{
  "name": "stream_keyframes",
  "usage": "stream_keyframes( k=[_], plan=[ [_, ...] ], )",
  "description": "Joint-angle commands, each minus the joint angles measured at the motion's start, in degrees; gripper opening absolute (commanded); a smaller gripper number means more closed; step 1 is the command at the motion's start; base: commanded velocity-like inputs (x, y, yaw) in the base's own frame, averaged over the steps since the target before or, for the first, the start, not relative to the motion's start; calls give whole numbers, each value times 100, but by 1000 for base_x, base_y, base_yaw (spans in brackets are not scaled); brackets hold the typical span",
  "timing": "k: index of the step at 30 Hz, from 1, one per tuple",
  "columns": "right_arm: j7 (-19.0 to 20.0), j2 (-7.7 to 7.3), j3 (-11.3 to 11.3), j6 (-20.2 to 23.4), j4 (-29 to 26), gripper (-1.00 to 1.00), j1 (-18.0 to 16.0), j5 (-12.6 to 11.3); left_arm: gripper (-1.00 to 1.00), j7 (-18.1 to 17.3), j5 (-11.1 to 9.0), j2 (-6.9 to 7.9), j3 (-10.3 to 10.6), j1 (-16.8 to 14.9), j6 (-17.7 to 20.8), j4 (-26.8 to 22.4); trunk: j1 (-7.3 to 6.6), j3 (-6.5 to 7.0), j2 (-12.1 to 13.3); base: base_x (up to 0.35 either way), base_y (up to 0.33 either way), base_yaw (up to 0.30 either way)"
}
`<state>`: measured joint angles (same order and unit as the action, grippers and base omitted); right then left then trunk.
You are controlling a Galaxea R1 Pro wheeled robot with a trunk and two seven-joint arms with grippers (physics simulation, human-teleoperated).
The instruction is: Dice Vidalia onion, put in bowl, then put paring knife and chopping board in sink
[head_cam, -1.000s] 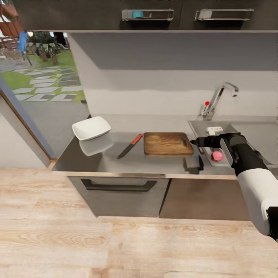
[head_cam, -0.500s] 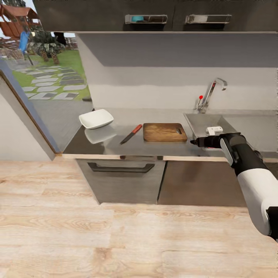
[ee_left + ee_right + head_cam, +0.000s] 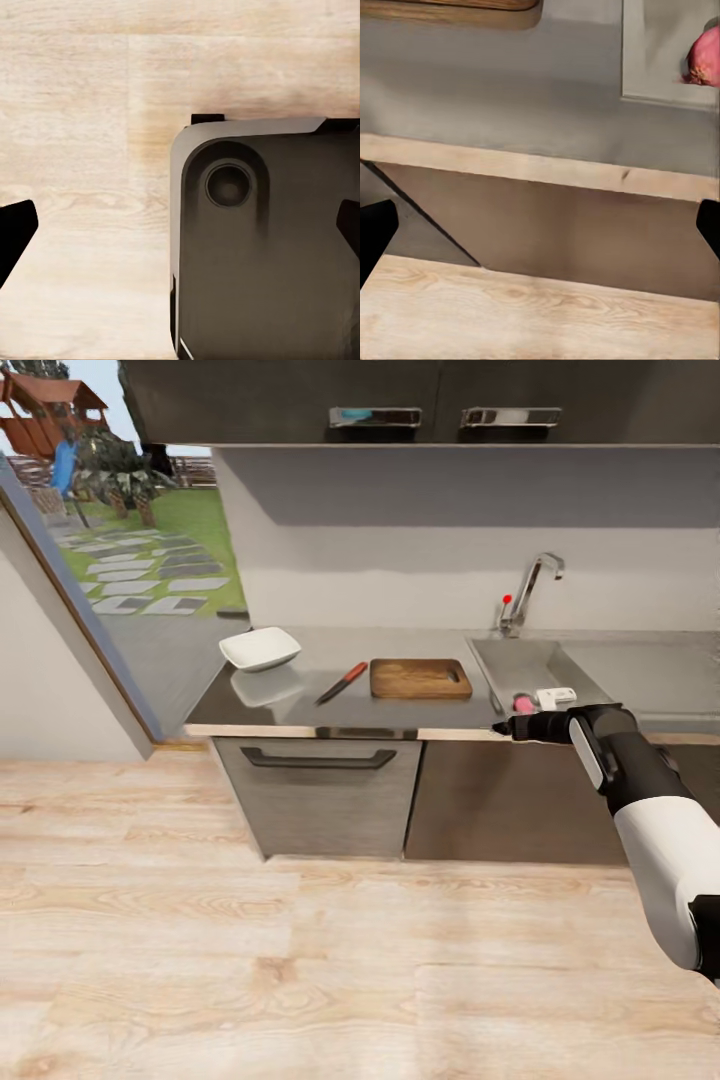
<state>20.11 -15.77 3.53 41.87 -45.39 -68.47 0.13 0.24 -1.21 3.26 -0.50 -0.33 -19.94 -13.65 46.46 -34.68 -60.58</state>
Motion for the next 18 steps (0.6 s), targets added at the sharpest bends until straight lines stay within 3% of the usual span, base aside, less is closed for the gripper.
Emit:
stream_keyframes(
  k=[1, 12, 14, 16, 18],
  plan=[
    [13, -6, 16, 23, -5, 100, -3, 3, 100, 2, -13, 0, -3, -2, -18, 3, -3, -5, -4, -337, 0, 0],
    [-28, -2, 23, 10, 87, 100, -4, 22, 100, 2, -11, 0, -7, -2, -18, -1, -3, -5, -4, -329, 0, 0],
    [-68, 2, 31, -29, 343, 100, -4, 22, 100, 2, -11, 0, -6, -2, -18, 2, -3, -5, -4, -74, 0, 0],
    [-74, 5, 33, -219, 589, 100, -4, 20, 100, 2, -11, 0, -4, -2, -18, 3, -3, -5, -4, -30, 0, 0],
    [-74, 24, 40, -796, 1211, 100, -4, 14, 100, 2, -11, 0, -3, -2, -15, 3, -3, -5, -4, -10, 0, 0]
  ],
)
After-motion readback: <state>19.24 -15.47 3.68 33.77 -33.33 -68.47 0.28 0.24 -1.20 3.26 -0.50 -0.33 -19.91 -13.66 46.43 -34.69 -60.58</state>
